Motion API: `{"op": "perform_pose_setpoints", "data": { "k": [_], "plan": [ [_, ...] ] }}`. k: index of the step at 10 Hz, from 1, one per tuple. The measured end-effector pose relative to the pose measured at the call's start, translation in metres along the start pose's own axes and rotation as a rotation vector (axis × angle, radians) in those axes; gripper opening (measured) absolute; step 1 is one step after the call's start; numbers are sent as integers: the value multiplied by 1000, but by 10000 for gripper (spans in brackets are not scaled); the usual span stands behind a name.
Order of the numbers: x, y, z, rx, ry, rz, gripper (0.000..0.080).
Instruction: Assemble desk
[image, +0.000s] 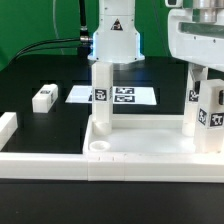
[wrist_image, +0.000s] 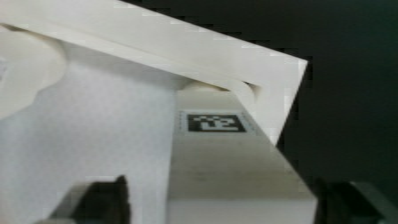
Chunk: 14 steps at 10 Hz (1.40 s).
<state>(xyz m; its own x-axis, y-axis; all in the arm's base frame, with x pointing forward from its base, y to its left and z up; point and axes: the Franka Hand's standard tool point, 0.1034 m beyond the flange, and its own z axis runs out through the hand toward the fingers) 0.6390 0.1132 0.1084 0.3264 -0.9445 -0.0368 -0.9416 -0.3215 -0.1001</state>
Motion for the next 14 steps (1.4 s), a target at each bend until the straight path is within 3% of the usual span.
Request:
{"op": "perform_pose_setpoints", "data": {
  "k": [1, 2, 9, 14],
  "plan": [
    [1, 0, 0, 0, -1, -74, 616],
    [1, 0, 0, -1, 0, -159, 639],
    [6, -1, 1, -10, 12, -860, 648],
    [3, -1, 2, -17, 13, -1159, 648]
  ]
}}
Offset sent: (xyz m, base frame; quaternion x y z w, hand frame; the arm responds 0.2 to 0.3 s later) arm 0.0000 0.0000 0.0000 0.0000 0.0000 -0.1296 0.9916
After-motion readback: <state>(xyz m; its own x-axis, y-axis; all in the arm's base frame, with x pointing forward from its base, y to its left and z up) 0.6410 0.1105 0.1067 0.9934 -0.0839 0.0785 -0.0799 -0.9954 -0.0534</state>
